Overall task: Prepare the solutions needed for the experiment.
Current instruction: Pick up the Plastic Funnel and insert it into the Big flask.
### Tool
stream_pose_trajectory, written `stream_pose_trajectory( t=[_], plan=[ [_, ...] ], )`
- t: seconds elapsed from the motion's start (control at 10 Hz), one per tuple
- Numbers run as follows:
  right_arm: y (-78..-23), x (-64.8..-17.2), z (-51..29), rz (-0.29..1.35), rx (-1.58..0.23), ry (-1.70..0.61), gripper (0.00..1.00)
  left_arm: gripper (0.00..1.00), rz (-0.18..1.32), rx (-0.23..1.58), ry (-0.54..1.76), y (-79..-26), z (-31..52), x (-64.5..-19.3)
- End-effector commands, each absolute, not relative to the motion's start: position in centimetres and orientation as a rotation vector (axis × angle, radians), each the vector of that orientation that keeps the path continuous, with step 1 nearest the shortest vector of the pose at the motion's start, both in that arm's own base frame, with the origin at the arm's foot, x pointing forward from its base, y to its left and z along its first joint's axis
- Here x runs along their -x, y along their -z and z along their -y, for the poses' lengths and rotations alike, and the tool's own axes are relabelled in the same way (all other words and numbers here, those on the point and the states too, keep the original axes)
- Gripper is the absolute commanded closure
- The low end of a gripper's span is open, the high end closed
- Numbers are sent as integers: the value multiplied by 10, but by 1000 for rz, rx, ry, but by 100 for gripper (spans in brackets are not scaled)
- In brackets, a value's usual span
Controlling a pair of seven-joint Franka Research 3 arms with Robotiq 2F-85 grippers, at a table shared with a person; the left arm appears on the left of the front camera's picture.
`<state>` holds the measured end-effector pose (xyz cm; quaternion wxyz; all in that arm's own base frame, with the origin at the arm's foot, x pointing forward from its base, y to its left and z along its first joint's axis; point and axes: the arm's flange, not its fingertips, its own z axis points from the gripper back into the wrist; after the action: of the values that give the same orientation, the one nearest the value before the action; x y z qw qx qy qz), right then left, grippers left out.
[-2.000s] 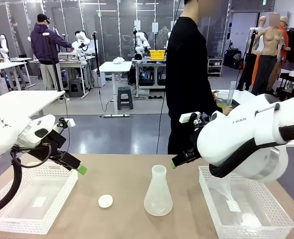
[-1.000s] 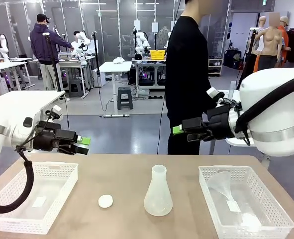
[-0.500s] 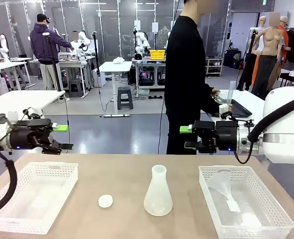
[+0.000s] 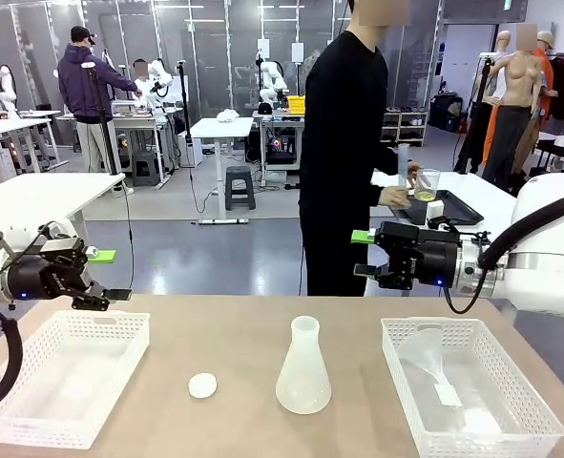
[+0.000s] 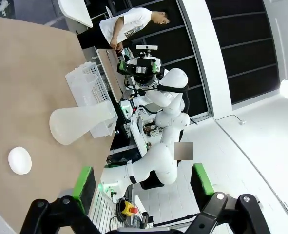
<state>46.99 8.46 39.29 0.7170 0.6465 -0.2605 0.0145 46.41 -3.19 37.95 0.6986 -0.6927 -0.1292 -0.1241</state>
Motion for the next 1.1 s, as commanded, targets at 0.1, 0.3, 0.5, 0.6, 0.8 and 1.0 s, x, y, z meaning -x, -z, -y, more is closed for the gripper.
stream_pose_trajectory(
  t=[0.1, 0.3, 0.5, 0.6, 0.8, 1.0],
  plan=[
    [-393, -469, -83, 580, -1421, -31, 0, 0, 292, 1549, 269, -380, 31, -461],
    [-393, -470, -84, 577, -1429, -32, 0, 0, 292, 1549, 269, -380, 31, -461],
    [-437, -479, -89, 507, -1058, -294, 0, 0, 292, 1549, 269, -380, 31, -461],
    [-449, -481, -89, 512, -917, -335, 0, 0, 292, 1549, 269, -380, 31, -461],
    [-460, -486, -93, 456, -635, -401, 0, 0, 292, 1549, 269, -380, 31, -461],
    [-474, -490, -85, 433, -379, -445, 0, 0, 292, 1549, 269, -380, 31, -461]
  ],
)
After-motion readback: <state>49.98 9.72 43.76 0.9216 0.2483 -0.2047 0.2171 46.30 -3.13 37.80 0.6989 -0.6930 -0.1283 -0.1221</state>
